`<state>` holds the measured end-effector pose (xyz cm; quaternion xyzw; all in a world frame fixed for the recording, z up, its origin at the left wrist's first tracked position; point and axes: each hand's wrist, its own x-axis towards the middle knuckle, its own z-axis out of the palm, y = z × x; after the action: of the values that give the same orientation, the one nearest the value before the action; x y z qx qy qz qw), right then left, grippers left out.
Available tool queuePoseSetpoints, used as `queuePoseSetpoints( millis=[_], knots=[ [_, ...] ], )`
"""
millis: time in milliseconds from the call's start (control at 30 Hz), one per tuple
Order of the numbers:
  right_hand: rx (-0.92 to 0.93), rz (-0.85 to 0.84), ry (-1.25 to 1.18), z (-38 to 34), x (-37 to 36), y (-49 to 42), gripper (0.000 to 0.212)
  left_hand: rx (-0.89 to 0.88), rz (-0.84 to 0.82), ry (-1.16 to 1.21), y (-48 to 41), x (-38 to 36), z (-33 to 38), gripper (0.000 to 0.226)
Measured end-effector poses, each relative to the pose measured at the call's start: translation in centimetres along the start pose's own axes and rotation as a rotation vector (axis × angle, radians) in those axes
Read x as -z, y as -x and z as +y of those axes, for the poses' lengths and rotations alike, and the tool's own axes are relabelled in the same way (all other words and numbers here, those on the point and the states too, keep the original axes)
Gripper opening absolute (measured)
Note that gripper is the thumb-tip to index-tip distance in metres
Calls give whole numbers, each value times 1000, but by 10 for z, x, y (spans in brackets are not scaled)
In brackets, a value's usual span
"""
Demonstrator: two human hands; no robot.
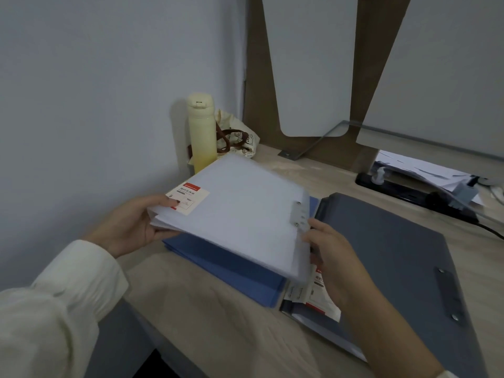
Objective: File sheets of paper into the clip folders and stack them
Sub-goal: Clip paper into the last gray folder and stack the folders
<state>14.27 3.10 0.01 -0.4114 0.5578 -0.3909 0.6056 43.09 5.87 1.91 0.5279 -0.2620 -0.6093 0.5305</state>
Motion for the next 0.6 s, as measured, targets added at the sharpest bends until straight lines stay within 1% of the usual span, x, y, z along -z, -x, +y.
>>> queuePoseSetpoints(
  millis=[67,200,267,300,400,433,533,600],
  knots=[
    [49,-3,-26,-7,2,6,53,-38,-10,40,10,-4,-2,71],
    [141,8,-56,-18,8,17,50,-147,-14,48,32,-19,-1,62],
    [168,12,-94,-22,14,22,46,-206,-31,56,41,-28,2,49],
    [180,17,-107,-25,18,25,45,-229,-50,55,46,-33,4,50],
    [223,48,-128,-32,36,33,44,-274,-95,12,53,-53,7,77],
    [245,69,-128,-33,44,36,44,-282,-108,-12,54,-61,6,78],
    [302,135,-116,-34,73,44,41,-255,-136,-46,51,-91,1,60],
    [322,185,-118,-31,93,51,40,-228,-175,-48,46,-112,-6,54]
  ],
)
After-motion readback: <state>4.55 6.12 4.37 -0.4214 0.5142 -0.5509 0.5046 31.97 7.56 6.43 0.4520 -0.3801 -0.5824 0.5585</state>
